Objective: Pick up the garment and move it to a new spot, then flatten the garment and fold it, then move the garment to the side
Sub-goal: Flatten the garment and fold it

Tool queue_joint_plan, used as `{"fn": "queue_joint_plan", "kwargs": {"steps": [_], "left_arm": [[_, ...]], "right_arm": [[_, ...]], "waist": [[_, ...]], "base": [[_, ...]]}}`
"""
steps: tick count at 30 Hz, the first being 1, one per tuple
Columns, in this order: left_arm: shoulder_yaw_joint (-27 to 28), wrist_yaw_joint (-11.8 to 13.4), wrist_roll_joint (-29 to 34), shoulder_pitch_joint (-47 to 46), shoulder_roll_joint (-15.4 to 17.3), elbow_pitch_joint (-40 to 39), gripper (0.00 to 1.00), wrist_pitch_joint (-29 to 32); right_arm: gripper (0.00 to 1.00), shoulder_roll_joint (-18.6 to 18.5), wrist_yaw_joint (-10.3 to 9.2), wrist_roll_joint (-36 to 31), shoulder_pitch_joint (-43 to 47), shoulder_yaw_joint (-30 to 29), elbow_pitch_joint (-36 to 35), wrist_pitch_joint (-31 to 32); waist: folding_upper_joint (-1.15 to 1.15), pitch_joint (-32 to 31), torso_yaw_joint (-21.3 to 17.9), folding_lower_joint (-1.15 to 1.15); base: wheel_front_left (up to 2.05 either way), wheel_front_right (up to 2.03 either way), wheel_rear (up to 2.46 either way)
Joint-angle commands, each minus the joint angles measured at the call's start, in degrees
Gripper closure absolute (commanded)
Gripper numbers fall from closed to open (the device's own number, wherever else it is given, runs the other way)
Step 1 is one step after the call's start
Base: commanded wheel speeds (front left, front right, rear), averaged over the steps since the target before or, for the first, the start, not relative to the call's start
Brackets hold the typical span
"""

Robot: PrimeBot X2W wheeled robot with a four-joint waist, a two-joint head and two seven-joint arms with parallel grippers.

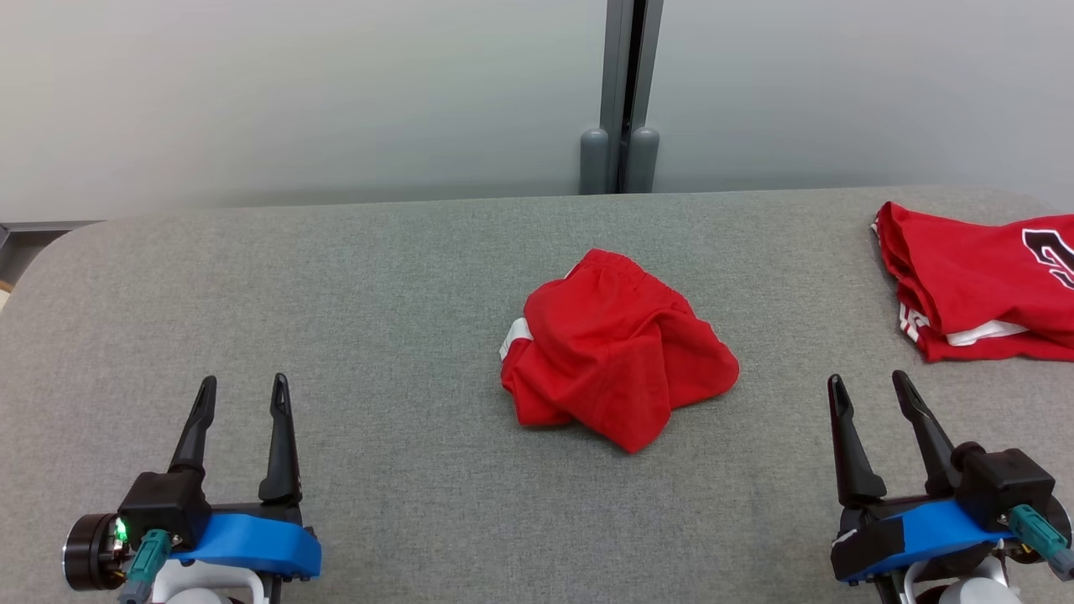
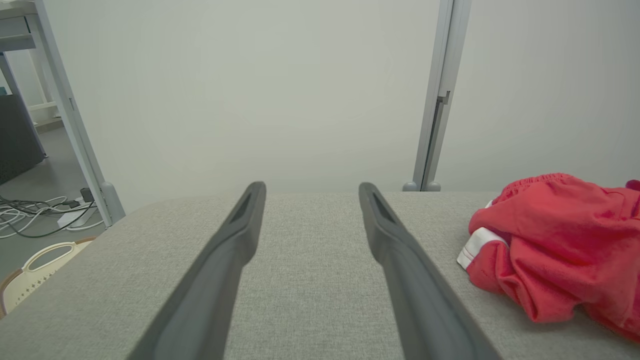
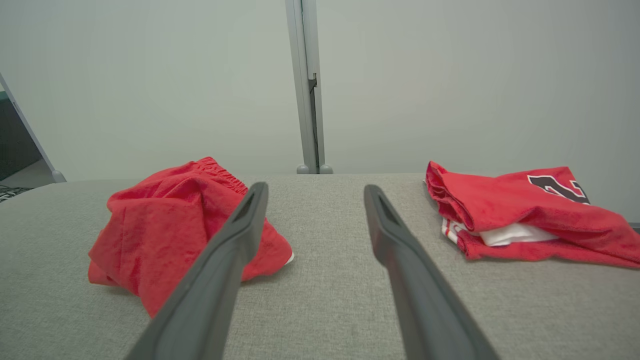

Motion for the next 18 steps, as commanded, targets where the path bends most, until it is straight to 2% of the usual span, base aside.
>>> {"fn": "queue_joint_plan", "kwargs": {"steps": [1, 10, 18], "left_arm": [[0.2, -0.3, 0.5, -0.6, -0.2, 0.0, 0.0, -0.2], [1.0, -0.7, 1.1, -0.9, -0.5, 0.3, 0.0, -0.2], [1.2, -1.1, 1.6, -1.9, -0.9, 0.2, 0.0, -0.2]], "right_arm": [[0.0, 0.0, 0.0, 0.3, 0.6, 0.0, 0.1, -0.3], [0.0, -0.1, 0.0, 0.2, 0.0, -0.3, 0.4, -0.3], [0.0, -2.4, 0.0, -0.6, -6.0, 1.3, 1.4, -0.6]], "waist": [[0.0, 0.1, 0.0, 0.0], [0.0, 0.4, 0.2, 0.0], [0.0, 1.4, 1.3, 0.0]], "base": [[0.0, 0.0, 0.0], [0.0, 0.0, 0.0], [0.0, 0.0, 0.0]]}}
